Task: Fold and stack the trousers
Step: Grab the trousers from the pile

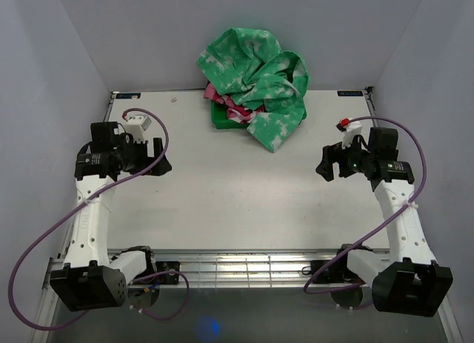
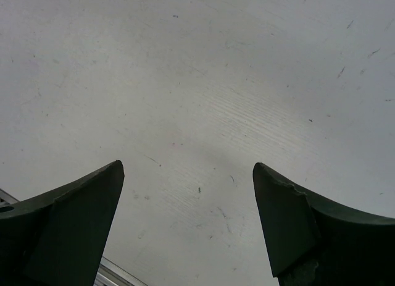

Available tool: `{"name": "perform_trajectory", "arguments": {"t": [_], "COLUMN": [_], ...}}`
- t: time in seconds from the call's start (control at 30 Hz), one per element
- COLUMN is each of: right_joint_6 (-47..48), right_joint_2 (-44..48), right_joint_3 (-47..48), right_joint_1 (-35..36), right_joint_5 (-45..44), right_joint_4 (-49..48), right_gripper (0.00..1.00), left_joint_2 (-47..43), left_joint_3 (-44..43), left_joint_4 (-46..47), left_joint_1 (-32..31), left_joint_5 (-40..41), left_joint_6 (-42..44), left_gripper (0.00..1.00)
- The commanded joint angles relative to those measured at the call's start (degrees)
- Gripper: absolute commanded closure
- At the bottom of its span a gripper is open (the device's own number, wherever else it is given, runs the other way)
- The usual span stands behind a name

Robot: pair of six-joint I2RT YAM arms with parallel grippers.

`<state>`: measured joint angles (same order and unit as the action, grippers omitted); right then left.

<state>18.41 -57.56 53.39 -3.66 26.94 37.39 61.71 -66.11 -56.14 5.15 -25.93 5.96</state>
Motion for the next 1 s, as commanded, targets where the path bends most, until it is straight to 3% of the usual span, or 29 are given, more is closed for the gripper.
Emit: {"name": "perform_trajectory", "arguments": {"t": [0.0, 0.23, 0.4, 0.57, 0.7, 0.97], "right_joint_6": [-0.6, -5.5, -7.3, -9.7, -11.9, -6.5], "right_joint_2": [-4.3, -17.0, -28.6, -39.9, -48.4, -66.2], "right_joint_3": [5.7, 15.2, 23.4, 31.2, 35.6, 46.3], "right_joint_1": [0.1, 0.6, 1.6, 1.9, 2.4, 5.8], "right_joint_5": [1.3, 1.4, -0.3, -1.6, -2.5, 0.6], "right_joint_4": [-6.5, -18.8, -24.5, -31.0, -38.3, -44.8], "right_gripper": [0.1, 0.1, 0.1, 0.1, 0.1, 0.1], "left_joint_2": [0.5, 1.7, 2.4, 12.7, 22.7, 39.4], "left_joint_3": [-3.8, -5.9, -4.7, -7.6, -10.7, -20.0], "left_joint_4": [1.3, 5.4, 18.9, 36.2, 50.7, 61.0], "left_joint_1": [0.0, 0.0, 0.0, 0.0, -0.1, -0.9], "left_joint_5": [-2.9, -8.5, -8.2, -11.3, -16.2, -20.8], "left_joint_6": [-0.6, -2.8, -4.7, -12.8, -24.9, -32.5], "left_gripper": [0.02, 0.02, 0.02, 0.02, 0.02, 0.02]}}
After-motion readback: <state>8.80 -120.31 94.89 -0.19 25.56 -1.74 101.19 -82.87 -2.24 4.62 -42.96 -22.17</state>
